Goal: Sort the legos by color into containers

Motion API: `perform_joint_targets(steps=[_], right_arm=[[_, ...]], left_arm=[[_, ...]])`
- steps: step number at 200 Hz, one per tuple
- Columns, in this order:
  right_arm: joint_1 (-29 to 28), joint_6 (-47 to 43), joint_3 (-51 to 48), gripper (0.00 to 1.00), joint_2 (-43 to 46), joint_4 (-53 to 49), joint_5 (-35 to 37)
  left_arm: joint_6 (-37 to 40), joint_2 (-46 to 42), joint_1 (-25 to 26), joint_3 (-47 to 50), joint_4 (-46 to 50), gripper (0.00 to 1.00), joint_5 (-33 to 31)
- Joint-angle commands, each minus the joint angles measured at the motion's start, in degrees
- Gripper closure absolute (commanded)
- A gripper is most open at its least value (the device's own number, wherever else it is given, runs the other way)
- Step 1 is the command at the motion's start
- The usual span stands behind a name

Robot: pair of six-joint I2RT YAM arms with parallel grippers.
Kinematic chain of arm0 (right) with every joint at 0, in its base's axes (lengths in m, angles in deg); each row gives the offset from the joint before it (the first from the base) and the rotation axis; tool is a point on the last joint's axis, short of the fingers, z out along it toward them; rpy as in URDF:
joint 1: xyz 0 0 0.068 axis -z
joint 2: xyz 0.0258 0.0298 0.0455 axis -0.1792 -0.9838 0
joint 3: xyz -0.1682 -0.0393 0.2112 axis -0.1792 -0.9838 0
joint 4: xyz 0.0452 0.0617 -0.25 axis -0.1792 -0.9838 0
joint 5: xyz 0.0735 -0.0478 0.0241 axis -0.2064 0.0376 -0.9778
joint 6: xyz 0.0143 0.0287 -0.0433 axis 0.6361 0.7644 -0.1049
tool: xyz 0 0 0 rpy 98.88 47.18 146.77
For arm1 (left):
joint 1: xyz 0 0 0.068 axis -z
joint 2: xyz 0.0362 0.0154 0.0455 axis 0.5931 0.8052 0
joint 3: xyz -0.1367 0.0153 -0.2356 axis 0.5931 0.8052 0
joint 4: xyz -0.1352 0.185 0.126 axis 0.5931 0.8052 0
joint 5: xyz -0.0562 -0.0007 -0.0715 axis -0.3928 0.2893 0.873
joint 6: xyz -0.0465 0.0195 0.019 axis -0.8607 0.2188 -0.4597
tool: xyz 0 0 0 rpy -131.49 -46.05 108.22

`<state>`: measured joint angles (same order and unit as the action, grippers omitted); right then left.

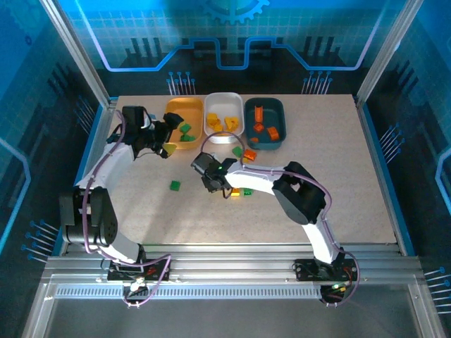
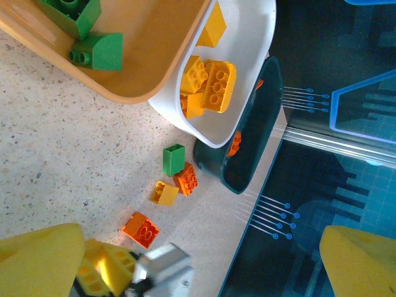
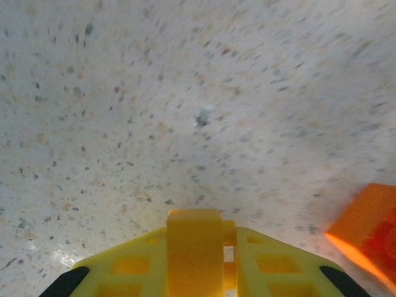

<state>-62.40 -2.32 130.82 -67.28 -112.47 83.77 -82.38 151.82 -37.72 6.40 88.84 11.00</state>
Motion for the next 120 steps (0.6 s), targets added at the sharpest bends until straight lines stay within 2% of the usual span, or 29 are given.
perform_joint_targets(steps=[1,19,43,63,91,120], right_arm=[[3.73,-2.37,2.15,0.74,6.46,2.52,1.23],[7.85,-3.47,6.89,0.73,4.82,1.47,0.22],[14.84,-1.64,16.98,0.73,-0.99,-4.45,-8.38],[18.48,-1.41,22.40,0.72,-5.17,-5.79,-10.75],[21.99,-1.16,32.14,0.71,-11.92,-9.86,-15.31],[23.34,-1.15,39.18,0.69,-16.84,-10.60,-16.76]], left_arm=[[-0.92,-0.59,-0.58,0.52,-0.94,0.01,1.56],[-0.74,-0.40,-0.58,0.61,-0.90,0.01,1.40],[-0.36,-0.10,-0.56,0.97,-0.64,0.01,1.12],[-0.44,0.37,-0.53,0.71,-0.63,0.01,1.38],[-0.24,0.88,-0.55,0.73,-0.55,0.01,1.48],[-0.06,1.44,-0.54,0.44,-0.45,0.01,1.83]])
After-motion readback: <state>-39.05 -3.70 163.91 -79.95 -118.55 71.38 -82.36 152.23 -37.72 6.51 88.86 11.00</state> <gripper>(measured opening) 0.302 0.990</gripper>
